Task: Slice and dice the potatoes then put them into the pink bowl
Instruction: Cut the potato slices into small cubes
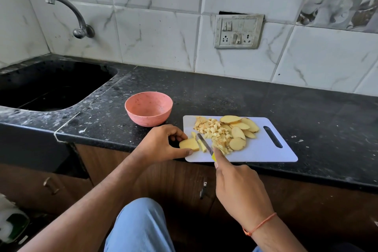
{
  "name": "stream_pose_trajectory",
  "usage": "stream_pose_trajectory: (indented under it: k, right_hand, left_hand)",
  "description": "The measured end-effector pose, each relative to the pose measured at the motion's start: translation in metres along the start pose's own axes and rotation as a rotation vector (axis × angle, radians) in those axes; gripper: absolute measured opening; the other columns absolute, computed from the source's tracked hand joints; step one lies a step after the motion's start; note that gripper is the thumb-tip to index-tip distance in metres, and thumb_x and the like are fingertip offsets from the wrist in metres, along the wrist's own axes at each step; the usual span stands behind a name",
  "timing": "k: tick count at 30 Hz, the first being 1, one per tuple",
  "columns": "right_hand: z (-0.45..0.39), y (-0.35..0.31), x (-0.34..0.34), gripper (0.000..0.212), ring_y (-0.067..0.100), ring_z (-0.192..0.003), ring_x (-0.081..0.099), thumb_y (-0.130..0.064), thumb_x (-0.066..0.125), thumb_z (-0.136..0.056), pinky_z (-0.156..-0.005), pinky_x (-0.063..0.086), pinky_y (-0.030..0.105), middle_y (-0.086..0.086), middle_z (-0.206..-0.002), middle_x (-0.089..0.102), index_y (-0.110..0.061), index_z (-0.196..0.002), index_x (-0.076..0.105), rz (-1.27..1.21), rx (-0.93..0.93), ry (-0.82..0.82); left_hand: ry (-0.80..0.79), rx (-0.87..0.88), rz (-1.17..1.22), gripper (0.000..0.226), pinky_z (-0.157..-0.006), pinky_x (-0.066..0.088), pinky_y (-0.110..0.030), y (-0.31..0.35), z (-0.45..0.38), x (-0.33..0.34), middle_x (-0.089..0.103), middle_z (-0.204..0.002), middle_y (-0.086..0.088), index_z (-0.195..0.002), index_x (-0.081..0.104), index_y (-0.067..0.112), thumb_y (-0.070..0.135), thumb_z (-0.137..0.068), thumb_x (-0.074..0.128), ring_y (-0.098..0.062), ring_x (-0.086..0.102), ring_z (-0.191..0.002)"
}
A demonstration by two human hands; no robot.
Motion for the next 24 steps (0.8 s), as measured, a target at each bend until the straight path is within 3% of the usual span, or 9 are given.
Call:
stream_pose_trajectory:
  k: [3,10,14,17,24]
  right_hand:
    - [-0.011,-0.006,0.003,0.054,0.011,-0.060,0.049,-0.035,0.033,-0.110,-0.051,0.031,0.025,-0.009,-0.068,0.050,-0.034,-0.163,0.025,0.037,-0.037,0.011]
    - [-0.034,0.000,0.010,0.056,0.017,-0.076,0.059,-0.024,0.041,-0.109,-0.061,0.042,0.030,0.001,-0.092,0.068,-0.027,-0.163,0.027,0.115,0.004,-0.042]
    - [-0.031,0.001,0.006,0.055,0.015,-0.070,0.050,-0.026,0.040,-0.109,-0.054,0.032,0.025,0.000,-0.090,0.069,-0.028,-0.162,0.029,0.102,0.025,0.013]
    - [-0.019,-0.008,0.008,0.054,0.011,-0.066,0.054,-0.030,0.036,-0.110,-0.047,0.025,0.020,-0.003,-0.082,0.067,-0.030,-0.163,0.025,0.089,0.001,0.013]
    - [-0.021,0.004,0.011,0.056,0.012,-0.067,0.058,-0.028,0.039,-0.109,-0.053,0.040,0.026,-0.006,-0.073,0.057,-0.028,-0.163,0.025,0.084,0.060,-0.019]
  left_hand:
    - [0.009,0.004,0.016,0.041,-0.079,0.059,-0.033,-0.002,0.000,0.000,0.072,-0.093,0.019,-0.098,0.078,0.037,0.056,-0.066,0.094,-0.007,0.068,-0.090]
    - [0.000,0.011,0.036,0.038,-0.080,0.059,-0.031,-0.002,0.000,0.000,0.073,-0.092,0.024,-0.097,0.079,0.035,0.052,-0.067,0.095,-0.004,0.068,-0.090]
    - [0.002,0.008,0.050,0.038,-0.080,0.059,-0.033,-0.002,-0.001,0.000,0.074,-0.092,0.022,-0.097,0.080,0.034,0.051,-0.067,0.097,-0.005,0.069,-0.090]
    - [-0.007,0.001,0.050,0.038,-0.080,0.060,-0.034,-0.002,-0.001,-0.001,0.074,-0.093,0.021,-0.097,0.080,0.034,0.052,-0.068,0.096,-0.006,0.069,-0.090]
    - [0.007,-0.002,0.046,0.036,-0.078,0.058,-0.030,-0.001,0.000,0.000,0.073,-0.092,0.026,-0.095,0.080,0.034,0.048,-0.068,0.097,-0.004,0.069,-0.088]
Point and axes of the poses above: each hand's wrist, its own z-axis away from the middle knuckle, its own x-axis out of the palm, y = z × x, the point moved 1 cm from there along -z, towards the middle knuckle
